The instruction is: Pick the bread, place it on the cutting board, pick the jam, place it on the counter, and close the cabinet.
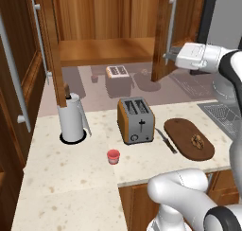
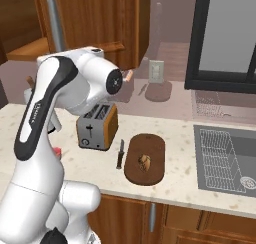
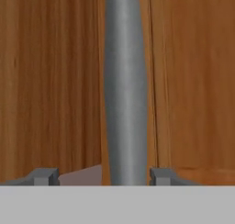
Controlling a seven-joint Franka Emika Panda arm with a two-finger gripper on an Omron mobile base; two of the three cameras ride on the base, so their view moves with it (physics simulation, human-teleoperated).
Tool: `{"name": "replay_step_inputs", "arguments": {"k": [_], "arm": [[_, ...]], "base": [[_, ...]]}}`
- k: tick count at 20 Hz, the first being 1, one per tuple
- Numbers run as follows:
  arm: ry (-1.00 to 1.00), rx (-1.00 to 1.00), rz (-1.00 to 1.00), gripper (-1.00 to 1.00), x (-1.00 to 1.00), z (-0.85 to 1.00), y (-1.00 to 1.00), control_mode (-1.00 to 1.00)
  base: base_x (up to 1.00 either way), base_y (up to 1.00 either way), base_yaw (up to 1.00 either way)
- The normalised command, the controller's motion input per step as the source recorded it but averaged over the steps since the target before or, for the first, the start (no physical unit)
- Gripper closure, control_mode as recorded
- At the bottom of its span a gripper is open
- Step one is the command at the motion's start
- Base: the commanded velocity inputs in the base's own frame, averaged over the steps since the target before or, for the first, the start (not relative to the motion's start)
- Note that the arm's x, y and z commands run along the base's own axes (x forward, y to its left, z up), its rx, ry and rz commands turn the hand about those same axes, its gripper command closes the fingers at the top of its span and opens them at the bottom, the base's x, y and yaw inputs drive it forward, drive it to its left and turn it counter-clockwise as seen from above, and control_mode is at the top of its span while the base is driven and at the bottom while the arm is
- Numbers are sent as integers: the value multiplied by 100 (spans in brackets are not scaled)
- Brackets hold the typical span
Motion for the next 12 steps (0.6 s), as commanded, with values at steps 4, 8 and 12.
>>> {"name": "replay_step_inputs", "arguments": {"k": [4, 8, 12], "arm": [[0, 0, 0, -100, 28, -3, 3, -100], [-1, 0, -1, -100, 15, -8, 15, -100], [-3, 0, -3, -100, 18, -10, 18, -100]], "base": [[0, 0, 0], [0, 0, 0], [0, 0, 0]]}}
